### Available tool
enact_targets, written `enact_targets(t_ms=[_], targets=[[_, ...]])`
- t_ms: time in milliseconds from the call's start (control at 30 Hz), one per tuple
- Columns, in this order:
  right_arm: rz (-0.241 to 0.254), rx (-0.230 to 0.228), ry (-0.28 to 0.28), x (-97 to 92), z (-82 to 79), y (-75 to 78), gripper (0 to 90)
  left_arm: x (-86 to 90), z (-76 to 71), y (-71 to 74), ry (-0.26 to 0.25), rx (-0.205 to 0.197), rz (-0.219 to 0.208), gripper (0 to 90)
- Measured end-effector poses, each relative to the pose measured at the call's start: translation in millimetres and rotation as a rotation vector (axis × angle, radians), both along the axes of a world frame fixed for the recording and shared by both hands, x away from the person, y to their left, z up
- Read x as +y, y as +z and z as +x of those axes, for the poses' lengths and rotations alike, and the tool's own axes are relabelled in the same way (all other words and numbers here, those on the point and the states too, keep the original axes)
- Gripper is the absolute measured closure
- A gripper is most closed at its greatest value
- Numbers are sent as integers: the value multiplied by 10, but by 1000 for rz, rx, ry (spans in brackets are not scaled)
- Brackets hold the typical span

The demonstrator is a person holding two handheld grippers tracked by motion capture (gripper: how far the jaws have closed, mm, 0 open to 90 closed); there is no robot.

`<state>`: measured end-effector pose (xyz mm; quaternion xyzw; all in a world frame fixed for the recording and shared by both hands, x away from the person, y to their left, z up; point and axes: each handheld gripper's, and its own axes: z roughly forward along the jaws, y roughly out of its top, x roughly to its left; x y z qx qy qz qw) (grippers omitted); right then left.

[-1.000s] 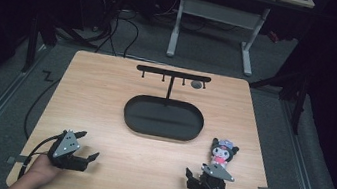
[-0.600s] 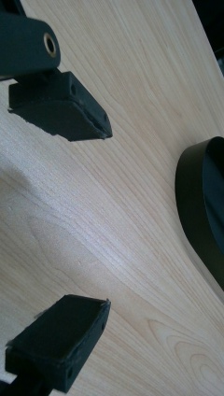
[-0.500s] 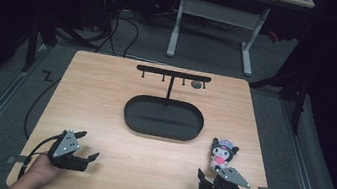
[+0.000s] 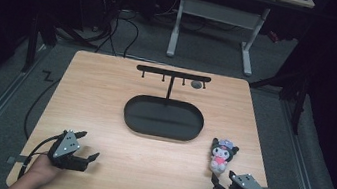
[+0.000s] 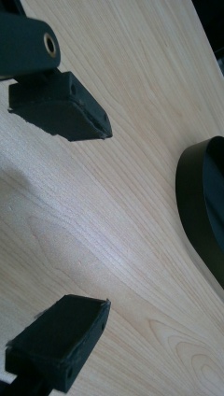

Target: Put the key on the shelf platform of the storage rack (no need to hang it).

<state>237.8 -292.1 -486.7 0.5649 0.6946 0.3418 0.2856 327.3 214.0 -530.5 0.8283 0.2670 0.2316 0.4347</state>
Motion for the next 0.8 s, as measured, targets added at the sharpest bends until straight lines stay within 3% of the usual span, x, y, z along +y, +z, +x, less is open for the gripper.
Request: enact_targets(t_ms=[267, 500, 600, 800], targets=[[-13, 56, 12, -3, 63, -3, 306, -2, -6, -1, 1, -5, 4, 155], [-21, 96, -13, 6, 128, -6, 237, -3, -4, -1, 3, -4, 5, 155], [-14, 134, -20, 19, 167, -16, 217, 1, -2, -1, 3, -2, 0, 155], [-73, 206, -25, 45, 184, -6, 196, 8, -4, 0, 6, -5, -6, 155]])
